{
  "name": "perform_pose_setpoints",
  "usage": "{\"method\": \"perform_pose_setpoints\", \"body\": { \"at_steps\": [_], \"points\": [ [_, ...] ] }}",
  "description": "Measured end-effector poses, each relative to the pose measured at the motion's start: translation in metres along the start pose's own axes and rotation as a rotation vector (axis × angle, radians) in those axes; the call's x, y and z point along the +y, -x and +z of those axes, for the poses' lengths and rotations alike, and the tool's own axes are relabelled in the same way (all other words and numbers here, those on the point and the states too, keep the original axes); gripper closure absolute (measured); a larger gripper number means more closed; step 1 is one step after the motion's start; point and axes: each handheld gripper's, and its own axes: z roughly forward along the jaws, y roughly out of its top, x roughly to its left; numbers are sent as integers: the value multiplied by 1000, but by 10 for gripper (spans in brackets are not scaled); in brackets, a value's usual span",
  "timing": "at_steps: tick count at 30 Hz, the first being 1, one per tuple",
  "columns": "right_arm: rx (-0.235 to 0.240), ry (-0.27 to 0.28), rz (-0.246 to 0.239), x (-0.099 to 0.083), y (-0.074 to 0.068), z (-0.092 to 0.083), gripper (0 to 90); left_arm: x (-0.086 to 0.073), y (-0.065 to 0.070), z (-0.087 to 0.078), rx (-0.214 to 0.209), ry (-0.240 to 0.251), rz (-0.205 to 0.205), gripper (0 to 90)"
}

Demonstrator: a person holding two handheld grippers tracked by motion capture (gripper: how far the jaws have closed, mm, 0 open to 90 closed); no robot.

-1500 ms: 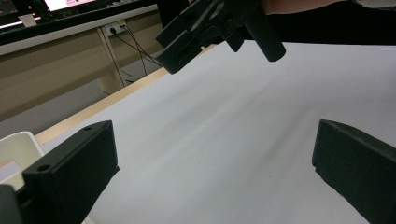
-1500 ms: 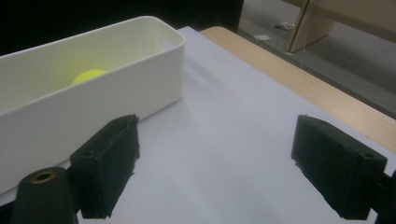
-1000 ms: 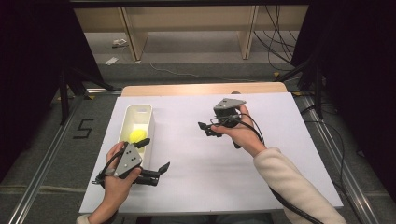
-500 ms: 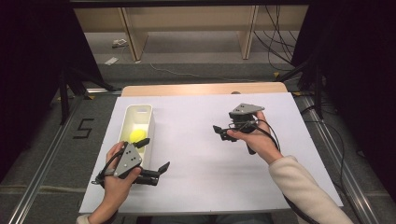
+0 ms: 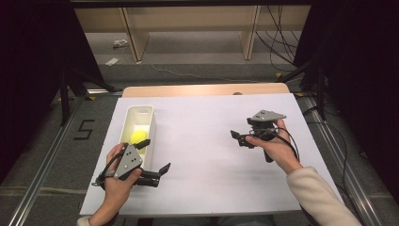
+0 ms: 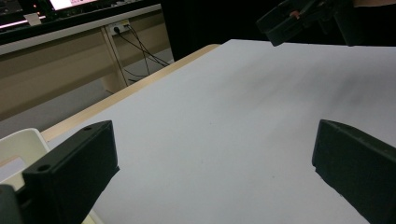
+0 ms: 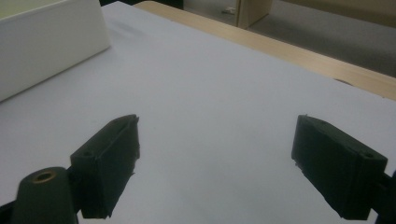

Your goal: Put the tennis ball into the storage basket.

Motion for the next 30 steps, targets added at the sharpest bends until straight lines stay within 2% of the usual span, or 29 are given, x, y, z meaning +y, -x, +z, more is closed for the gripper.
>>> {"method": "perform_pose_setpoints", "body": {
  "at_steps": [4, 14, 30],
  "points": [
    [-11, 4, 8, -11, 8, -13, 159, 0, 0, 0, 2, 1, -3, 0],
    [-16, 17, 31, -36, 13, -37, 160, 0, -1, -1, 6, 3, -7, 0],
    [-18, 35, 36, -54, 10, -55, 160, 0, -1, -1, 7, 5, -9, 0]
  ]
}}
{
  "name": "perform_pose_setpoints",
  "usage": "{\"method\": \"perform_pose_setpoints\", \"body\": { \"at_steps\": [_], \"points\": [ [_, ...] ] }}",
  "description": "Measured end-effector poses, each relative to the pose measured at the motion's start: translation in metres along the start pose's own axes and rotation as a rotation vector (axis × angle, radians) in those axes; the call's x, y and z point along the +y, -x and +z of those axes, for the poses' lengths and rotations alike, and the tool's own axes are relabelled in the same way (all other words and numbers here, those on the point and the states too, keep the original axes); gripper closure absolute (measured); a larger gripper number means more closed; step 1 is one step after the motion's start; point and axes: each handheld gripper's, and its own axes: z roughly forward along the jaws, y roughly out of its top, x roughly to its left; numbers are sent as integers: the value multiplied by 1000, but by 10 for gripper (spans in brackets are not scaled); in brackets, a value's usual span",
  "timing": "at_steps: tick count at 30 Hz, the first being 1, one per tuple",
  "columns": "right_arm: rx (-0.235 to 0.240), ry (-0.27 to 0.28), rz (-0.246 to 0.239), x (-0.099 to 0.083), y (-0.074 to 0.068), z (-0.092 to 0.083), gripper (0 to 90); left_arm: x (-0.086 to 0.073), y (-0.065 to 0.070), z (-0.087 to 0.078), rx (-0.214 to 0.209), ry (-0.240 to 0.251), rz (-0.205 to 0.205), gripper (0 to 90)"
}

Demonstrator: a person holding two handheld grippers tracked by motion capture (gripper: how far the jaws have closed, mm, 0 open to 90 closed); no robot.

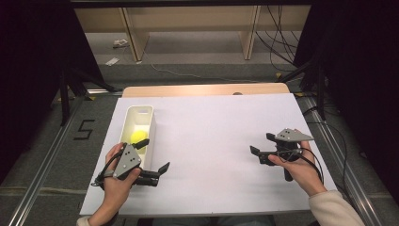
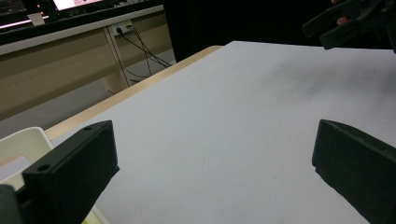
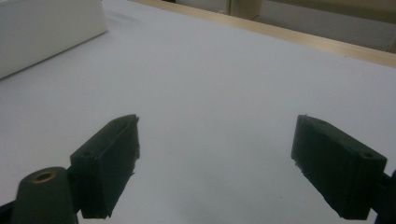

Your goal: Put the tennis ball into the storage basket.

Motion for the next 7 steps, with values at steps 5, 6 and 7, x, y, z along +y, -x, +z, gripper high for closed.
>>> {"method": "perform_pose_setpoints", "body": {
  "at_steps": [5, 6, 7],
  "points": [
    [10, 7, 5, -1, -1, -2, 159, 0, 0, 0, -2, 1, -1, 0],
    [10, 10, 4, -1, -1, -2, 159, 0, 0, 0, -2, 1, -2, 0],
    [11, 12, 7, -1, -1, -3, 159, 0, 0, 0, -2, 1, -1, 0]
  ]
}}
